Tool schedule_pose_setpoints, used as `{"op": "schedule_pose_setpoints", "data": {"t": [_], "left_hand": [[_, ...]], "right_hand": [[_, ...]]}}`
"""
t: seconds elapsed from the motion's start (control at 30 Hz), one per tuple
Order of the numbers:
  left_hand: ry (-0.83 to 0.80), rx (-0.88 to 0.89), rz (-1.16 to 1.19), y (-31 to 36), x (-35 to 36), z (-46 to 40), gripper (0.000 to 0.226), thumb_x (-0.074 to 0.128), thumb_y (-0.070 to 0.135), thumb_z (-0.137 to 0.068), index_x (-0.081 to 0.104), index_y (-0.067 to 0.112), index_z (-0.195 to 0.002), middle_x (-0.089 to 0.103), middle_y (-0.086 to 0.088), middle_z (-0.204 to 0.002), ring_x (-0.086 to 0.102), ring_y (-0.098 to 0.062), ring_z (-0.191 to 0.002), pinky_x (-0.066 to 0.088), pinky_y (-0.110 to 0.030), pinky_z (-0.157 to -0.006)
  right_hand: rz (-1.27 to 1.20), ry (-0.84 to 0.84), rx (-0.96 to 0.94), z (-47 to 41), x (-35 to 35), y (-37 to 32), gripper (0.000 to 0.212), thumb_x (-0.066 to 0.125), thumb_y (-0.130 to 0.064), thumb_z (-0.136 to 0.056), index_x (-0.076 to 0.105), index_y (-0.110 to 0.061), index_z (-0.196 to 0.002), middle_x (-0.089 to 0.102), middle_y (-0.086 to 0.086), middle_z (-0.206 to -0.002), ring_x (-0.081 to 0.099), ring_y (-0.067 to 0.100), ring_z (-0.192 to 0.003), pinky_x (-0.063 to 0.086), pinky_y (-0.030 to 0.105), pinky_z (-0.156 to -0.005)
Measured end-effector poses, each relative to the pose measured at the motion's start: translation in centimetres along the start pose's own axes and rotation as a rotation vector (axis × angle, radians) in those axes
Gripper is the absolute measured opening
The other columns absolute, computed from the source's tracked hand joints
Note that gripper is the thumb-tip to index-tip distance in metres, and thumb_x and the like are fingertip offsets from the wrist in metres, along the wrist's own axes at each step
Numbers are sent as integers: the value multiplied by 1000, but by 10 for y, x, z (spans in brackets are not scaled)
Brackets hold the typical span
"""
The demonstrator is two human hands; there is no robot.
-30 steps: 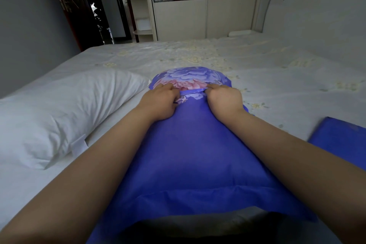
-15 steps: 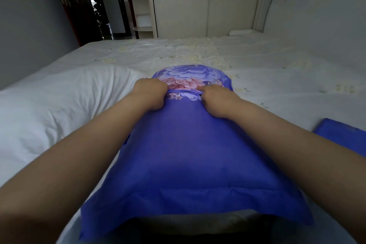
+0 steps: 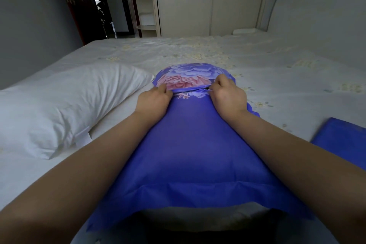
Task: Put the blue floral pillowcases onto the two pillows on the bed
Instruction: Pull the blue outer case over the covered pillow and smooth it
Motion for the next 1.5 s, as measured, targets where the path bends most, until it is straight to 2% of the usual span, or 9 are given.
{"op": "schedule_pose_setpoints", "data": {"t": [0.1, 0.27, 0.47, 0.63, 0.77, 0.9, 1.03, 1.27, 1.5], "left_hand": [[58, -22, -54, 2, -6, -2, 11, 71, 1, -61, 63, 2, -69, 57, -17, -79, 57, -33, -63, 36, -29, -45], [162, 177, -53, 10, -7, -5, 16, 47, 11, -74, 60, 5, -67, 64, -13, -94, 60, -30, -68, 42, -31, -49], [35, 217, -9, 7, -6, -1, 2, 63, 4, -76, 62, 5, -78, 57, -14, -81, 58, -32, -61, 28, -26, -43], [37, 91, -226, -1, -1, 6, 19, 77, 12, -58, 62, 11, -69, 58, -7, -71, 55, -24, -51, 28, -22, -41], [-156, -106, -223, 8, 0, 15, 22, 42, 11, -92, 56, 7, -109, 52, -11, -115, 54, -30, -100, 38, -34, -66], [-326, -193, -132, 2, -5, 14, 33, 39, 10, -93, 56, 11, -121, 54, -10, -123, 54, -29, -113, 43, -36, -84], [-403, -242, -43, -11, -18, 9, 32, 46, 13, -89, 59, 14, -119, 60, -8, -119, 59, -28, -110, 45, -34, -84], [105, -251, 167, -20, 2, 19, 19, 52, 13, -86, 65, 0, -86, 60, -18, -87, 60, -40, -63, 39, -37, -50], [-365, -250, 9, -25, 14, 22, 32, 38, 10, -95, 52, 9, -124, 54, -13, -120, 58, -32, -109, 47, -38, -81]], "right_hand": [[144, -35, -93, 0, -5, -5, 15, 79, -5, -62, 66, -7, -70, 63, 13, -101, 59, 32, -73, 36, 27, -45], [144, -317, -342, -5, -5, -11, 31, 40, -24, -99, 56, -17, -125, 30, 5, -149, 38, 30, -124, 44, 40, -86], [367, -447, -213, -18, -15, -25, 28, 40, -6, -94, 64, -11, -109, 60, 8, -113, 58, 29, -104, 37, 31, -66], [182, -91, -100, -13, -18, -21, 18, 79, -4, -60, 63, -7, -65, 58, 10, -70, 59, 28, -60, 31, 25, -43], [231, -55, -156, 5, -9, -16, 20, 79, -3, -61, 61, -4, -71, 58, 14, -74, 58, 31, -63, 46, 34, -49], [404, -333, -80, 14, -12, -7, 28, 44, -11, -93, 56, -6, -118, 50, 18, -126, 50, 35, -110, 42, 47, -90], [560, -729, 54, 12, -26, 11, 39, 35, -19, -98, 46, -17, -135, 41, 9, -140, 39, 32, -128, 29, 50, -106], [297, -955, -40, 1, -35, 38, 24, 48, -9, -87, 61, -8, -107, 63, 11, -108, 58, 28, -87, 48, 33, -78], [-116, -788, -86, -7, -25, 50, 18, 61, -19, -81, 60, -26, -65, 58, -4, -80, 56, 22, -80, 50, 37, -78]]}}
Point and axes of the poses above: each hand's wrist, its own z-axis away from the middle knuckle, its own x-axis out of the palm, y = z × x, the point moved 2 cm from there along -z, towards the middle knuckle
